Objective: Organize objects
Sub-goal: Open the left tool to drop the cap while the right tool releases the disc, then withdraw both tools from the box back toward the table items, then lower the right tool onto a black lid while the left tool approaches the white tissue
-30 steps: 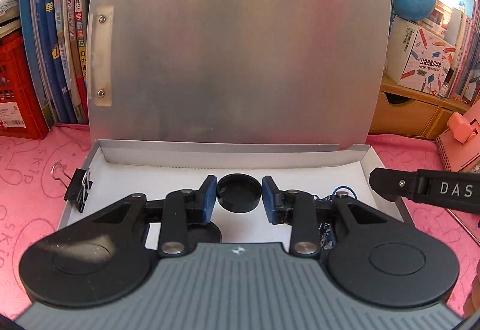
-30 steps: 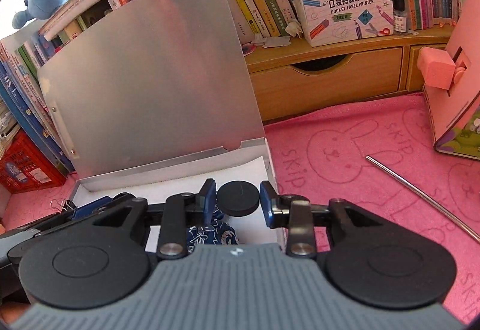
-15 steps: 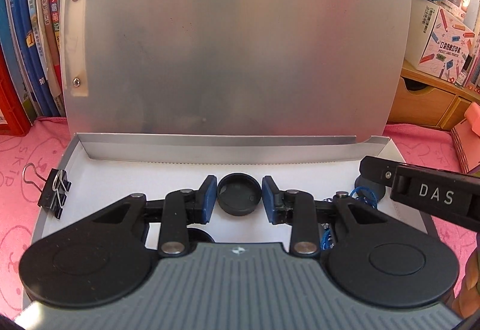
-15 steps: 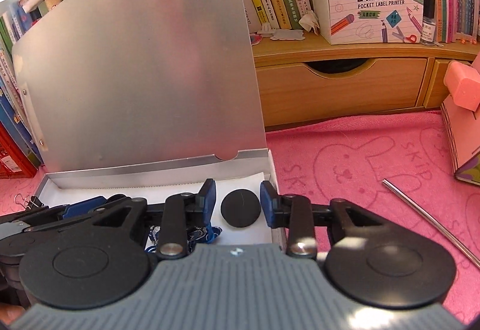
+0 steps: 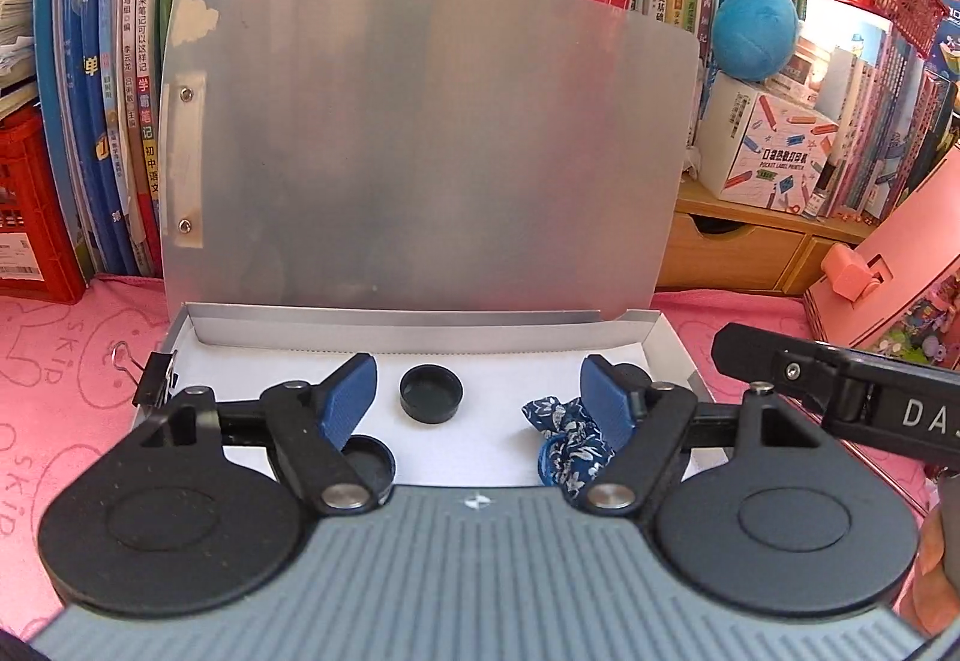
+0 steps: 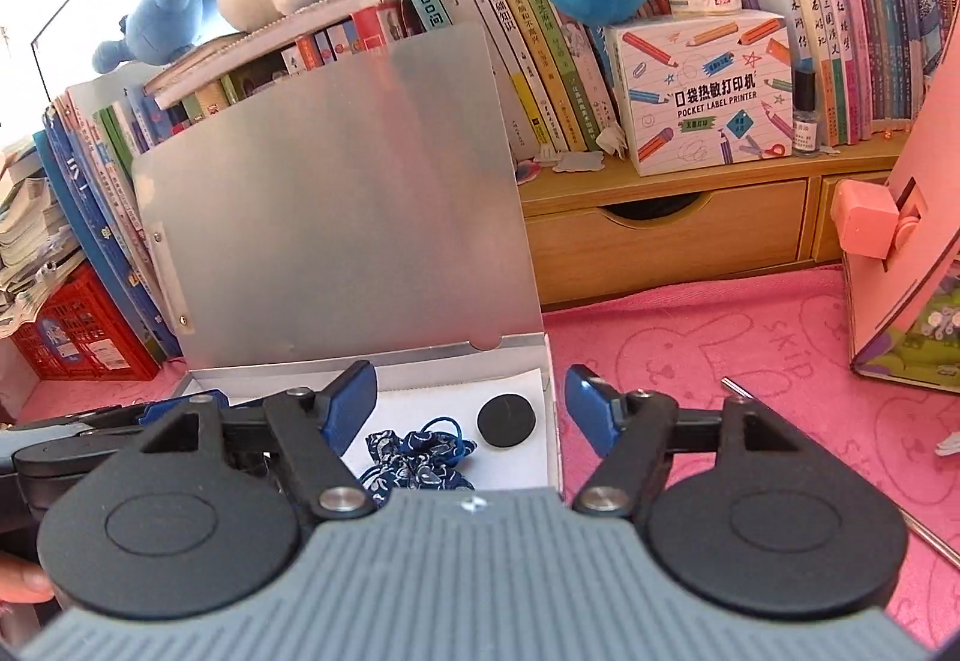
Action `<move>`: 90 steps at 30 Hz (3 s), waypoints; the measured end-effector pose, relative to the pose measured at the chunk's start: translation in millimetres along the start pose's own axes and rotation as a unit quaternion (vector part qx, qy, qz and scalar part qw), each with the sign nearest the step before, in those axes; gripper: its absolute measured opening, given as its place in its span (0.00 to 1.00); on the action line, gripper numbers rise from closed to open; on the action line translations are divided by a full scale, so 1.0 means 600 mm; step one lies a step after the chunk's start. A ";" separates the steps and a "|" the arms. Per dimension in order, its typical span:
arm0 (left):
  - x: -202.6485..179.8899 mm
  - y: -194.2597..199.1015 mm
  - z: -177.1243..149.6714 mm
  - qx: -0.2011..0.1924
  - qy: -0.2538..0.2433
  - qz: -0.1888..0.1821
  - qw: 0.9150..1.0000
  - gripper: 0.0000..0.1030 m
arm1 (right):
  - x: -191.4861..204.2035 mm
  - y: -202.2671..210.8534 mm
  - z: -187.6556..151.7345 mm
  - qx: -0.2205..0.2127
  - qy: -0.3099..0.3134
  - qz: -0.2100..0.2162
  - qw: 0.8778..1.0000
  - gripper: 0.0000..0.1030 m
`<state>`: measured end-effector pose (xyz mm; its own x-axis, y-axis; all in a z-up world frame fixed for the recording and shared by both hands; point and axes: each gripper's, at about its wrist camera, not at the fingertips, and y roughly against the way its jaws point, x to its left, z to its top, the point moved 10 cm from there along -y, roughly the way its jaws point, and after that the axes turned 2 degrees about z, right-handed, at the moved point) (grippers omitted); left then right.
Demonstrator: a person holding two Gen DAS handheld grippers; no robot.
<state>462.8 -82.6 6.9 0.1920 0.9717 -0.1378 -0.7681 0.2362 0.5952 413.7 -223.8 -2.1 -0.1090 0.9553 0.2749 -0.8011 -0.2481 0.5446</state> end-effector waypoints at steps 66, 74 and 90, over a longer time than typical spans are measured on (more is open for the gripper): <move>0.009 0.424 -0.391 -0.062 -0.045 -0.031 0.997 0.91 | 0.141 0.380 -0.374 -0.040 0.178 0.066 0.981 0.98; 0.004 0.423 -0.405 -0.061 -0.051 -0.029 0.996 0.66 | 0.163 0.375 -0.432 -0.008 0.210 0.076 0.975 0.93; 0.002 0.409 -0.432 -0.057 -0.084 0.000 0.995 0.60 | 0.162 0.366 -0.471 0.010 0.208 0.071 0.976 0.77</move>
<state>116.1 -21.3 -52.4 0.2841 0.9588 0.0016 -0.8309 0.2454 0.4993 60.7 -139.8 -79.4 -0.4508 0.8926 0.0063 -0.7497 -0.3824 0.5401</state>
